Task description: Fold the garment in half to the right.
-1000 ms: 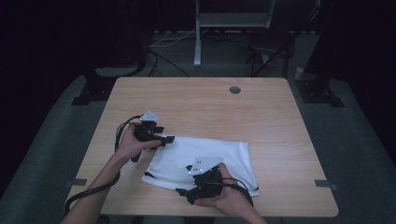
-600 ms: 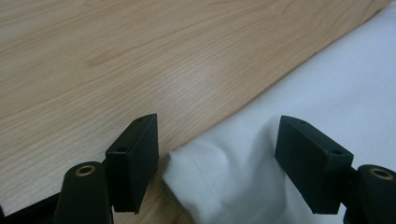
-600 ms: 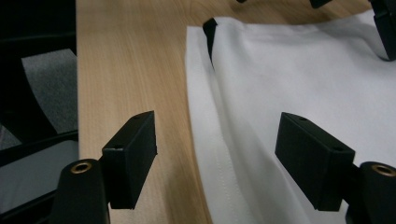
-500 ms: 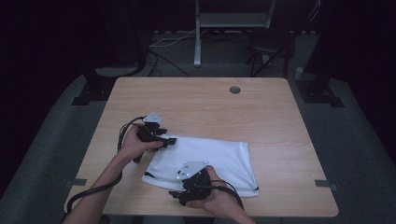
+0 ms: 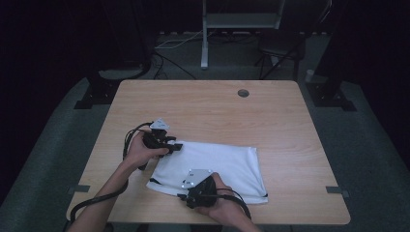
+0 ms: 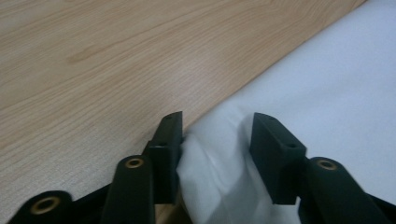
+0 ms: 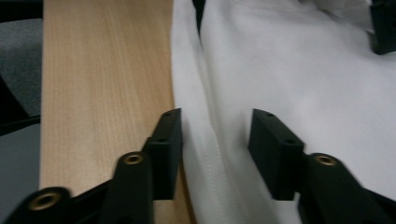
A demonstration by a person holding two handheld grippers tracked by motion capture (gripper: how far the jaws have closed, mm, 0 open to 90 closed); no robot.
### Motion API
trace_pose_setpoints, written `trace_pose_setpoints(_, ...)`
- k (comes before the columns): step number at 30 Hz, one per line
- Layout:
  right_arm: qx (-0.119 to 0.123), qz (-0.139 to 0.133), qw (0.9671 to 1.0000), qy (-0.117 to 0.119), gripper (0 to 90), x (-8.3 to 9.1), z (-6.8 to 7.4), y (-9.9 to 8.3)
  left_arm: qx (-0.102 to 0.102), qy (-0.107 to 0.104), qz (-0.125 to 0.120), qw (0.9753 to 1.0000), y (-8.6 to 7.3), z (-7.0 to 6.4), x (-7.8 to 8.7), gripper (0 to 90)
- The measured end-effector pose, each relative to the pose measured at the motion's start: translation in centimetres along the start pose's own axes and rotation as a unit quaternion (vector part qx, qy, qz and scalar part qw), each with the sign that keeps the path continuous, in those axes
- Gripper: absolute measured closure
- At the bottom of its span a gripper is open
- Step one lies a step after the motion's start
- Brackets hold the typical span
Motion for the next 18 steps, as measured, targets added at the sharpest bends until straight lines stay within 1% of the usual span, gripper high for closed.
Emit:
trace_pose_setpoints(1, -0.002, -0.001, 1.0, -0.001, 62.0, 0.03, -0.03, -0.01, -0.004, 0.001, -0.001, 1.0, -0.02, -0.08, 0.03, 60.4)
trace_pose_setpoints(3, -0.006, -0.006, 1.0, -0.005, 67.2, 0.11, -0.17, -0.05, -0.002, 0.003, 0.0, 1.0, -0.05, -0.3, 0.1, 63.6)
trace_pose_setpoints(7, -0.009, -0.011, 0.9999, -0.008, 74.2, 0.22, -0.27, -0.14, -0.008, 0.001, -0.001, 1.0, -0.1, -0.63, 0.2, 70.9)
trace_pose_setpoints(10, -0.009, -0.016, 0.9998, -0.008, 78.5, 0.27, -0.24, -0.14, -0.002, 0.005, 0.0, 1.0, -0.07, -0.75, 0.26, 73.2)
trace_pose_setpoints(14, -0.012, -0.023, 0.9996, -0.006, 80.5, 0.37, -0.17, -0.09, -0.003, 0.005, 0.0, 1.0, 0.1, -0.81, 0.46, 74.1)
trace_pose_setpoints(16, -0.017, -0.032, 0.9994, -0.004, 81.3, 0.55, -0.15, 0.02, -0.001, 0.003, -0.007, 1.0, 0.33, -0.88, 0.71, 74.3)
trace_pose_setpoints(17, -0.019, -0.035, 0.9992, -0.002, 81.1, 0.64, -0.12, 0.08, -0.002, 0.003, -0.008, 1.0, 0.41, -0.88, 0.85, 74.3)
trace_pose_setpoints(18, -0.024, -0.036, 0.999, 0.0, 78.8, 0.67, -0.02, 0.13, 0.0, 0.003, -0.009, 1.0, 0.45, -0.88, 0.89, 74.2)
Point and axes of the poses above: each handheld gripper's, and its own axes: x roughly backward along the jaws, y roughly out of its top, z roughly to its left, the point moved 7 cm from there along -x, roughly forward along the jaws, and after that the axes turned 13 degrees about y, right-handed, at the moved point
